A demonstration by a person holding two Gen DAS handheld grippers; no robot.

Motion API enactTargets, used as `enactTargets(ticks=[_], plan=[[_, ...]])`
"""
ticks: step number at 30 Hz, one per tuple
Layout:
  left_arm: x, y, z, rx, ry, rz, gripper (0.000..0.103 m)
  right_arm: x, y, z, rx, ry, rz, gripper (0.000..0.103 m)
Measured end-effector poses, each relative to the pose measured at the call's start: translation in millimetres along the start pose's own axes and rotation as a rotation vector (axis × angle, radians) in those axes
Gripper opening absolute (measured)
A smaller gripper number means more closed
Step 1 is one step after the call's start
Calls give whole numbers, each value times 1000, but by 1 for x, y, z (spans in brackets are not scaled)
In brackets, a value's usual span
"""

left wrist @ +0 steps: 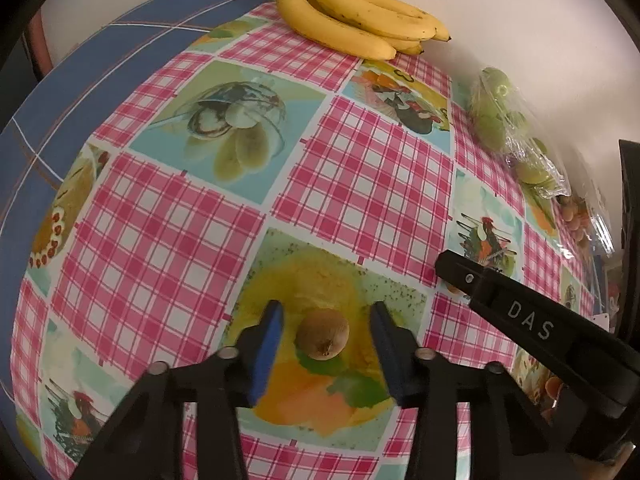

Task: Organize fruits
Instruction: 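Close the left gripper on a small brown fruit while the right grasps another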

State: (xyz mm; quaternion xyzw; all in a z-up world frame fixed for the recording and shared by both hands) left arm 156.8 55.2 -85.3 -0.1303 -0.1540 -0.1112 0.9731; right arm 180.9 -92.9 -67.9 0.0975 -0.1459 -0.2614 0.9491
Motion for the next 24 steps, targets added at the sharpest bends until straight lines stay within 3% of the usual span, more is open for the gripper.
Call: enactTargets(ticks=[1,3,14,24], plan=[[0,1,0,2,1,0,36,0,0,0,0,1,2,28],[0,1,0,6,2,-9,28,0,0,0,2,0,2,28],[2,-5,22,-17,-42,-29,27,-19,-7,41,41,-47,-8,27],[-3,-21,55,-15,-97,-67,27,-55,-33,90,-16,-112,-17,27]])
Point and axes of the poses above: each gripper's, at about its wrist camera, not at the fingertips, and z roughly against the way its jaws point, y to its left, x to its top, the point moved 2 cm from there along -z, roughly the way its jaws point, and after that the axes turned 12 degrees about -z, right-handed, at the moved point
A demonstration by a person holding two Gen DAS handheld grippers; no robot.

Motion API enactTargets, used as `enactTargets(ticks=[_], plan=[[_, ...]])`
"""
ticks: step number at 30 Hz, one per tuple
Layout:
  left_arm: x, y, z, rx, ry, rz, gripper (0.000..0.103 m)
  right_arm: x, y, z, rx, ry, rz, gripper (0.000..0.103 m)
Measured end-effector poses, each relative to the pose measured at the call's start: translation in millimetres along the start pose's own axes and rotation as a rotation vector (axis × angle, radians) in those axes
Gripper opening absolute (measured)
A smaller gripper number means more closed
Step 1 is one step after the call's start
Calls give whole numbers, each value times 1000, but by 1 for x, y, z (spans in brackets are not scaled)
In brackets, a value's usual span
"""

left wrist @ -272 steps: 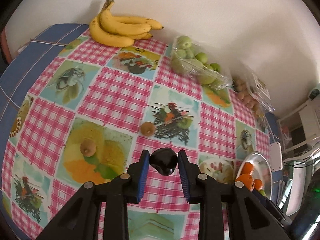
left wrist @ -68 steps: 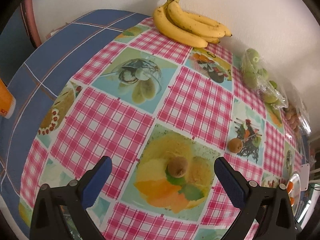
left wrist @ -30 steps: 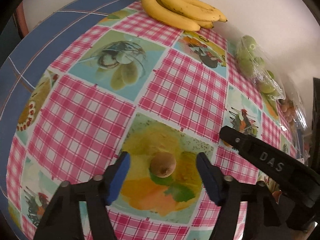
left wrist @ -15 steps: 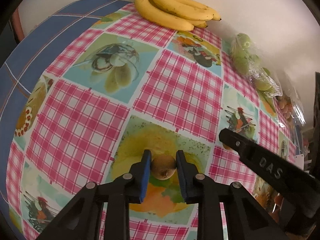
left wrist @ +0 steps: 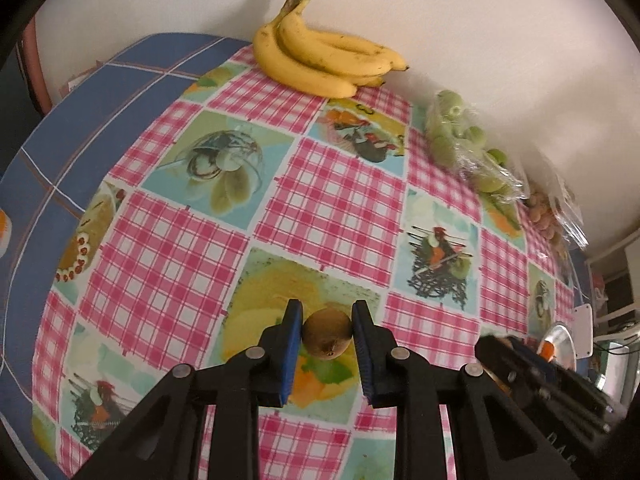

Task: Organize fruits
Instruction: 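Carry both small brown fruits in the grippers over the steel bowl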

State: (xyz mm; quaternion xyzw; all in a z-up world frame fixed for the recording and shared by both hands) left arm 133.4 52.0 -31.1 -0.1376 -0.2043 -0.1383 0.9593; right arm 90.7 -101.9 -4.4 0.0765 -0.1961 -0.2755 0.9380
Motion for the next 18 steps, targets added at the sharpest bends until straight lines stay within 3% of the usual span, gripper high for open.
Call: enactTargets(ticks=[18], plan=[[-11,-77,41,-23,-68,-159,27,-52,-86,49,-30,-48,-142,27]])
Point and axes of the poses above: each gripper's, at about its wrist camera, not at the fingertips, and z roughly against the way its jaws point, y to its left, x to its top, the point moved 2 cm from there along -z, roughly the way its jaws point, and after that the axes turned 12 degrees about -z, right-handed, at the moved point
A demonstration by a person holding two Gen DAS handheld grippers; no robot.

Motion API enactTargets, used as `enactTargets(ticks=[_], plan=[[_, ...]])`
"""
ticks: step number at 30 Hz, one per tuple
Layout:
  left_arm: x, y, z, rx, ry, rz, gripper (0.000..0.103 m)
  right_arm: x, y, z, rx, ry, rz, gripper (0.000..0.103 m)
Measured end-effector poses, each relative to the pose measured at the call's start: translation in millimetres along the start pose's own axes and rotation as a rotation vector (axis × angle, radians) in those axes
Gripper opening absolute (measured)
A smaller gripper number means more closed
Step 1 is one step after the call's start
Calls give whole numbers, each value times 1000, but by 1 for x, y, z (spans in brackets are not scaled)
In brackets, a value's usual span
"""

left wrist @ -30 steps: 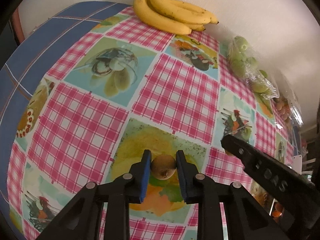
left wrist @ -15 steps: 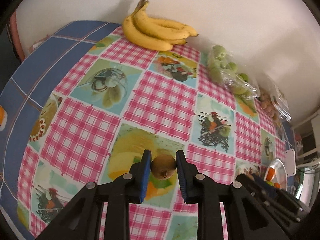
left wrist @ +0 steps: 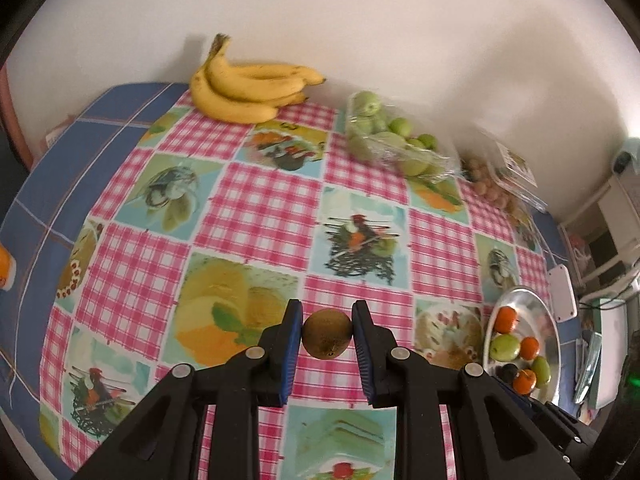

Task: Organize fruits
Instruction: 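Carry both small brown fruits in the grippers over the steel bowl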

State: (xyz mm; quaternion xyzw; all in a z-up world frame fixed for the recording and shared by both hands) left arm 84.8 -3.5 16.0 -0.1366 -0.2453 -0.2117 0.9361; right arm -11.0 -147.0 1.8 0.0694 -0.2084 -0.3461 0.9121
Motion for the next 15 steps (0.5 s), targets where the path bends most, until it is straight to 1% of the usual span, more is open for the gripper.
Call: enactTargets(ticks=[5,7,12,15], plan=[[4,-35,3,-12,-9,-64,27,4,-21,7,4,-14,-31,27],[5,-51,2,-33,-7,-91,27,6,-35,7,-1,-6,-60,27],[-3,-104,-9,-104,25,-184,27,10,-95,7,-72,-1,-184,27],[-9,-140,-17,-148,40,-244,27,10,-126,7,-87,15,-248,27]])
Point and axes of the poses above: each gripper's, at about its wrist camera, not at the fingertips, and z roughly against the way its jaws point, y to its left, x to its top, the point moved 2 cm from there along -z, roughly the way its jaws point, and after that the axes turned 12 degrees about -z, right-handed, at the moved point
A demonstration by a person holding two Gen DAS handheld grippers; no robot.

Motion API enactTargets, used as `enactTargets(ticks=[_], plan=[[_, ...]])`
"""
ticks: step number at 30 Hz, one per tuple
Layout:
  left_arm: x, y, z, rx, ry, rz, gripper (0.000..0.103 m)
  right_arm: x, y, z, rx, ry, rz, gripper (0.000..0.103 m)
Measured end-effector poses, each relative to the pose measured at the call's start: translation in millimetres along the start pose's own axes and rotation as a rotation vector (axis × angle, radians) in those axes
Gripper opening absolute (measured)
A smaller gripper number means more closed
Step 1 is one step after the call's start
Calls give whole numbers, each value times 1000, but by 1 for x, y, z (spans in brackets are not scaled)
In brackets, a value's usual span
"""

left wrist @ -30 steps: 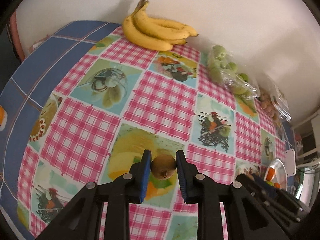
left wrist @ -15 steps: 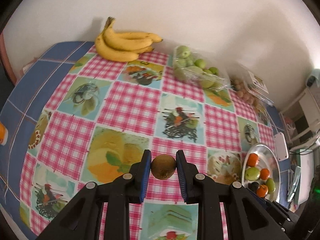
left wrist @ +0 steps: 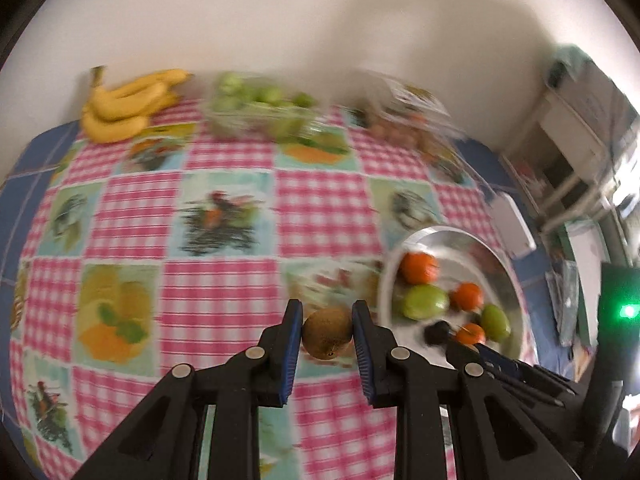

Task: Organize fruits
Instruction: 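Carry both small brown fruits in the grippers over the steel bowl, then open the left gripper to drop its brown fruit while the right drops its own into the bowl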

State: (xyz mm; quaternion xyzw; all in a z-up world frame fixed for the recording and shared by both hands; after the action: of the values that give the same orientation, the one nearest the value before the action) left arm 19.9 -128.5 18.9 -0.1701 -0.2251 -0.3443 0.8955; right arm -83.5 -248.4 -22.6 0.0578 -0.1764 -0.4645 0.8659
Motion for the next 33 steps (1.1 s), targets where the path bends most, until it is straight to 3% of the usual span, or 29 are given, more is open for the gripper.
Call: enactTargets(ticks=[8,20,22,23,24,28,30,32,33], plan=[[-2,-55,-34,-96,59,-71,27,2,-40,-7,-25,37,-67,28],[-10,-58,-56,-120,116,-30,29,-2,-41,-19,-44,78,-54,28],[-10,-56,-54,-124,113,-24,40,0,-39,-21,-40,76,-53,28],[-10,-56,-52,-127,110,-22,54,0,-39,-21,-35,77,-53,30],[-10,-55,-51,-129,107,-20,62,-1,-40,-20,-34,76,-53,32],[-12,-47,-41,-120,98,-12,63,-2,-40,-16,-31,67,-53,40],[-14,-38,-35,-83,92,3,74,-3,-40,-15,-27,63,-47,43],[-16,-26,-30,-12,92,17,82,-5,-40,-11,-29,50,-40,62],[-18,-20,-28,20,90,22,88,-7,-40,-9,-30,45,-34,66]])
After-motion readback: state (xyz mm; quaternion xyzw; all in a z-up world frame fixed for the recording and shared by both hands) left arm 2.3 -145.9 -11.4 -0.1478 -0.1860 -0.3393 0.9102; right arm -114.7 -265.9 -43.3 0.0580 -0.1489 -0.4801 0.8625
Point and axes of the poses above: each gripper's, at about its wrist camera, not at the fingertips, and z roughly against the way its jaws point, y to its left, x to its top, the point moved 2 cm from there along -z, roughly the way its jaws point, and after that the axes turned 12 degrees about -z, right-handed, at the moved point
